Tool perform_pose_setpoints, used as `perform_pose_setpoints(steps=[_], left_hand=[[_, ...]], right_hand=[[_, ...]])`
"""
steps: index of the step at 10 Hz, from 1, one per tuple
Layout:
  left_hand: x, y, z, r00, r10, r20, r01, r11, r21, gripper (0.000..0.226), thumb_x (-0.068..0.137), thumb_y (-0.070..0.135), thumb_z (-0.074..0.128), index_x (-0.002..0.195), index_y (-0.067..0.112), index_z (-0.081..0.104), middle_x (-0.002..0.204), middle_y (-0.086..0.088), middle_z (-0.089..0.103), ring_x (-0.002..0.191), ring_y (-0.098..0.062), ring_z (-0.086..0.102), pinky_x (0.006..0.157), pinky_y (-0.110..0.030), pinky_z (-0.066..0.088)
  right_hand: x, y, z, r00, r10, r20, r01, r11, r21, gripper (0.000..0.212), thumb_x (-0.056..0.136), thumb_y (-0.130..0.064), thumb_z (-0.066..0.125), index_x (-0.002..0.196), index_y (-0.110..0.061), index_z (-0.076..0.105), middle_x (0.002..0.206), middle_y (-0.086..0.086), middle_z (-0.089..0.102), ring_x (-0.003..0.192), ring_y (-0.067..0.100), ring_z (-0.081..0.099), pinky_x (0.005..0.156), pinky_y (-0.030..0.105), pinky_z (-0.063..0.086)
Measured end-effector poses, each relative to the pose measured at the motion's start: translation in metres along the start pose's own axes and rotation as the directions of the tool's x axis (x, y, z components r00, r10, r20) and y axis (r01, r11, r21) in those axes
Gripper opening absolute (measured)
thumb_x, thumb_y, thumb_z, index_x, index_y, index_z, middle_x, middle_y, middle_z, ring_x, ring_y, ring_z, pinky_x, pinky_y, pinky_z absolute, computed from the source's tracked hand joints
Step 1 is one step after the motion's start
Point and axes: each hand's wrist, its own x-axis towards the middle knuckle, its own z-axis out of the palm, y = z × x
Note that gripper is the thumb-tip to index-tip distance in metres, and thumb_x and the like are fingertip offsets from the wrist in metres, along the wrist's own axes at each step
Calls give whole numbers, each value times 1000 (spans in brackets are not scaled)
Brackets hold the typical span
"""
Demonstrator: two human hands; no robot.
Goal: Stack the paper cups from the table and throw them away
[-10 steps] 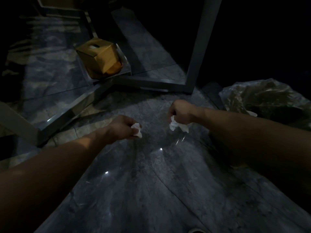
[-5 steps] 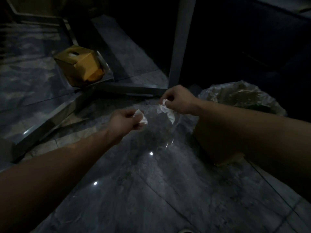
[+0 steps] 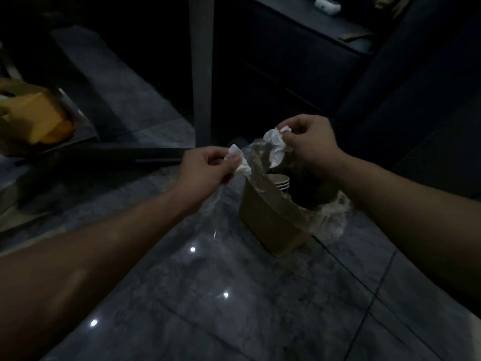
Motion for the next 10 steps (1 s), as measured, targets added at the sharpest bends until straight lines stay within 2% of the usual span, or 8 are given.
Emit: perform_pose_setpoints(steps=[2, 3, 4, 6, 7, 8, 9, 10], left_hand=[[16, 3, 29, 997, 69, 45, -74, 990, 124, 25, 82, 22, 77, 102, 8, 71, 78, -8, 72, 61, -3, 64, 52, -12, 48], [21, 4, 45, 985, 143, 96, -161, 964, 210, 23, 79, 29, 79, 93, 14, 70, 76, -7, 73, 67, -10, 70, 61, -20, 55], [23, 4, 62, 957, 240, 163, -283, 896, 342, 19, 78, 37, 78, 84, 21, 71, 73, 4, 73, 67, -3, 69, 58, -18, 53], [25, -2, 80, 886, 332, 325, -460, 727, 511, 18, 84, 38, 69, 95, 27, 77, 87, 16, 74, 73, 10, 61, 66, -4, 42], [26, -7, 82, 851, 368, 375, -524, 645, 556, 27, 84, 49, 63, 98, 29, 76, 93, 16, 76, 80, 4, 60, 89, -28, 52], [28, -8, 78, 845, 379, 377, -535, 609, 585, 31, 85, 54, 59, 99, 32, 76, 93, 17, 75, 84, -2, 63, 87, -39, 54], [29, -6, 67, 843, 401, 359, -538, 593, 599, 25, 87, 48, 61, 93, 30, 77, 85, 18, 73, 79, 1, 61, 83, -26, 52], [26, -4, 52, 855, 418, 307, -514, 609, 604, 14, 86, 40, 67, 86, 29, 75, 75, 20, 65, 68, 8, 53, 66, -4, 38]], right_hand=[[-8, 36, -30, 996, 84, -36, -88, 987, -133, 14, 86, -6, 64, 85, -17, 73, 72, -3, 66, 66, 7, 61, 60, 21, 51], [-14, 46, -39, 995, 96, 9, -91, 971, -221, 13, 85, -7, 64, 89, -15, 74, 82, 4, 71, 76, 15, 67, 67, 28, 55], [-18, 48, -43, 995, 82, 57, -60, 949, -310, 16, 84, -5, 63, 91, -13, 74, 86, 5, 72, 79, 16, 67, 69, 28, 55], [-25, 52, -38, 978, 39, 205, 65, 876, -477, 21, 84, -6, 59, 95, -17, 74, 96, 3, 73, 86, 15, 67, 74, 33, 57], [-26, 55, -35, 963, 56, 264, 88, 859, -504, 24, 83, -5, 59, 100, -15, 73, 101, 3, 73, 91, 17, 68, 81, 42, 60], [-25, 50, -33, 970, 52, 238, 69, 879, -472, 26, 82, -3, 57, 101, -12, 72, 100, 2, 72, 93, 16, 67, 84, 38, 60], [-21, 41, -29, 992, -30, 125, 81, 900, -429, 23, 84, -7, 56, 96, -11, 74, 95, 3, 73, 87, 14, 67, 82, 34, 59], [-18, 34, -23, 993, -102, 63, 118, 922, -370, 16, 88, -15, 59, 92, -13, 74, 89, 2, 74, 81, 13, 68, 75, 33, 59]])
